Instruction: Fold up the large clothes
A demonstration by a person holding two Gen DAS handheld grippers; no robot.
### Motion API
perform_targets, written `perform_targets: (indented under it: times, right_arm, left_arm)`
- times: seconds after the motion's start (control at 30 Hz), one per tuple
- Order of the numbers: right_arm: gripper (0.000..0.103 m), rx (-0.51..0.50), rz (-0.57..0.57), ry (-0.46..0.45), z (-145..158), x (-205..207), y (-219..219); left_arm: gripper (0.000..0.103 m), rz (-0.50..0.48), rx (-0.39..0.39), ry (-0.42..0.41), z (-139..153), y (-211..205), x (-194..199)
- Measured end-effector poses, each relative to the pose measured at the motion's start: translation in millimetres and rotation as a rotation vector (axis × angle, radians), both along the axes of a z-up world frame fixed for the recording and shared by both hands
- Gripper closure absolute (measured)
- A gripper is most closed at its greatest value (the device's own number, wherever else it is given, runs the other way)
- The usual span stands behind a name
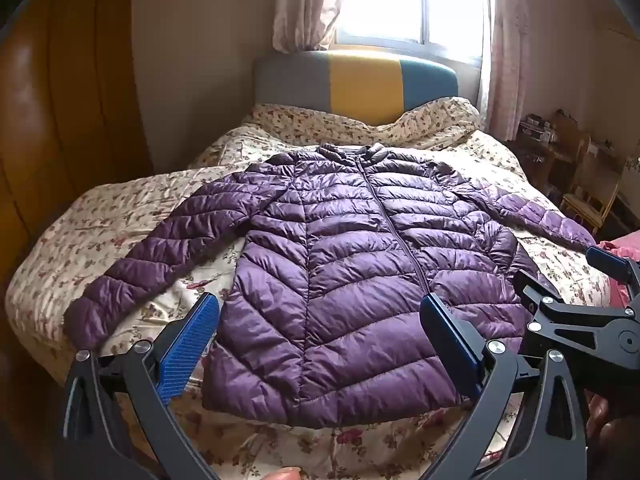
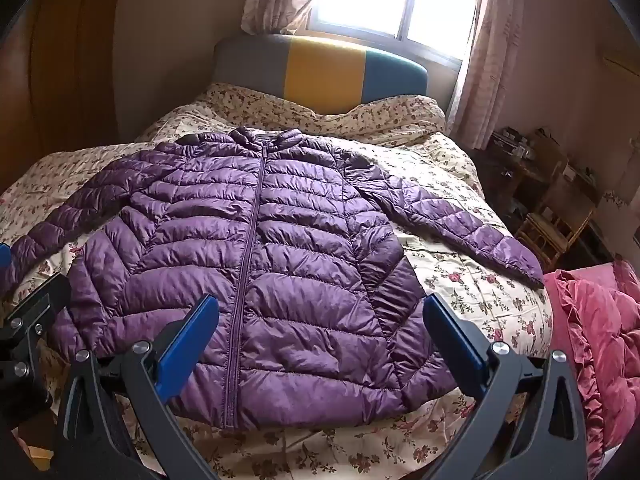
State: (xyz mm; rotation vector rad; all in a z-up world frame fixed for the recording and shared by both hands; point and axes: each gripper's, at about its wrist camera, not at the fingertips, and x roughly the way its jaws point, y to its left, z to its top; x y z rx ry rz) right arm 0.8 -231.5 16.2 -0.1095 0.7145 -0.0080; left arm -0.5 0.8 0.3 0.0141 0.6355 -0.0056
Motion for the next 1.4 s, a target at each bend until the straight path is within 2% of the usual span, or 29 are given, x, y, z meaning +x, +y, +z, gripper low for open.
perform_targets:
  times: [0.2,0.7,0.77,1.4]
  right_arm:
    - [0.002,-0.007,-0.003,-0.004,0,0,-1]
    - [0.002,-0.018,0.002,-0.022,1,-1,-1]
    - [0.002,-0.022,-0.001,-0.021,8,-3,2]
    - [0.002,-0.02,-0.004,-0.008,1,0,0]
  left_arm:
    - [0.003,0.005,0.01,0.01,-1,-2,0]
    - [0.003,0.025,-0.032,0.037,-7,10,4]
    - [0.003,0.028,-0.037,0.038,-8,11,4]
    - [0.003,0.032,-0.038,0.037,-7,14,4]
